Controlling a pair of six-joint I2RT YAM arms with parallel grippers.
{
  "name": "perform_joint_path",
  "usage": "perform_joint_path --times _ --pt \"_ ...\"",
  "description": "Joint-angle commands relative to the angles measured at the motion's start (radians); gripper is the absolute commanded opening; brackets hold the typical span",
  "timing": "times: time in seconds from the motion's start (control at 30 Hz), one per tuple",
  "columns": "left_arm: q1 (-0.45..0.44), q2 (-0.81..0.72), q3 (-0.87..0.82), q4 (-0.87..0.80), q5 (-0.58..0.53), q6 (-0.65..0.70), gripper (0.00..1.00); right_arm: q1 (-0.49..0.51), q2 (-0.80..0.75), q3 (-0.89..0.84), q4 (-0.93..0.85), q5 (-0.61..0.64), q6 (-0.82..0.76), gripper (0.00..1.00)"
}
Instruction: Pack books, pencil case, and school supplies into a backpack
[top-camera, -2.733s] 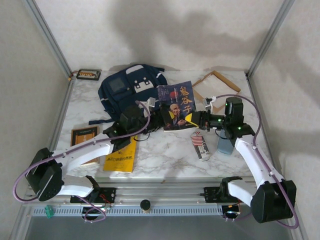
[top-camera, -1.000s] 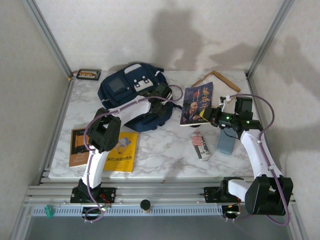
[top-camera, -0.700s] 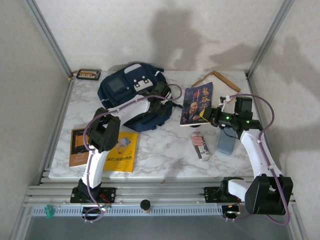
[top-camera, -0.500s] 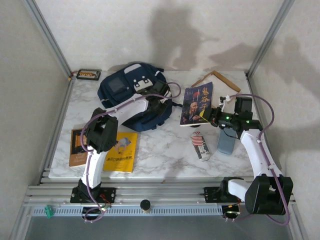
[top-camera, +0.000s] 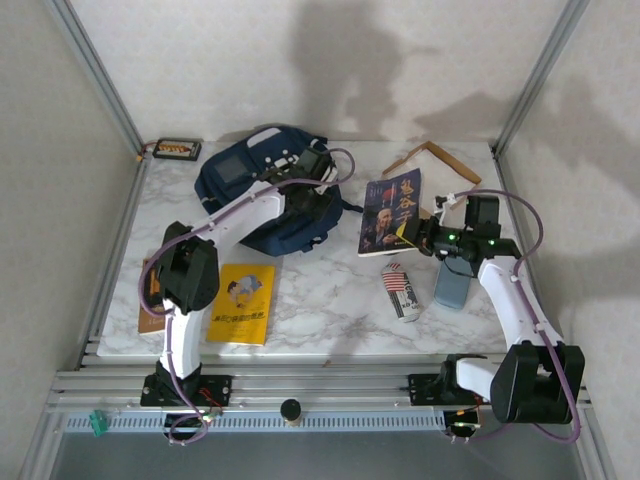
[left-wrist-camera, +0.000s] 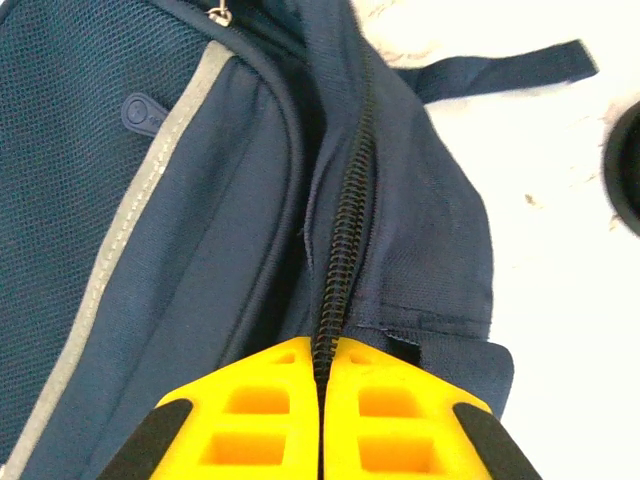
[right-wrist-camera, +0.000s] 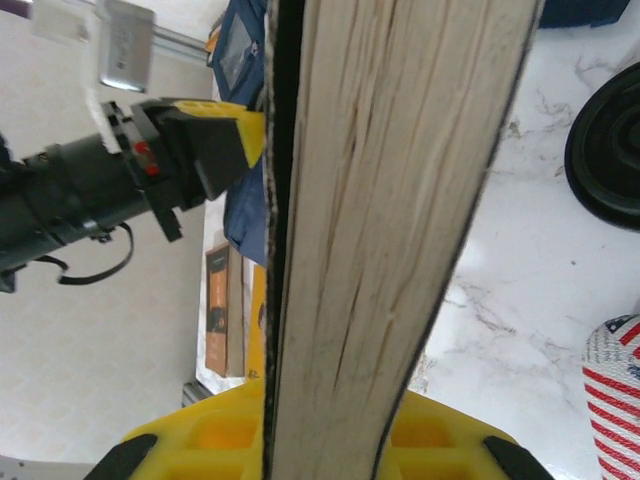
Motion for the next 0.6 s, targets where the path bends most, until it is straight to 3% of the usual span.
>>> perform_joint_path --times 0.0,0.27,0.43,0.57 --pt "-0.067 -0.067 0.071 -0.015 -0.022 -0.048 0.00 0.013 0.001 0.000 0.074 -0.057 -0.006 0.00" --pt "-0.163 -0.103 -0.076 0.069 0.029 -0.142 0.00 0.013 -0.007 -0.019 0.039 -0.011 -0.043 0.00" --pt "-0.165 -0.079 -0.093 0.083 0.004 -0.161 0.00 0.013 -0.002 -0.014 0.015 0.016 -0.068 0.00" --pt "-0.160 -0.091 -0.094 0.073 0.019 -0.135 0.18 0.012 -0.011 -0.010 0.004 0.024 -0.077 0.00"
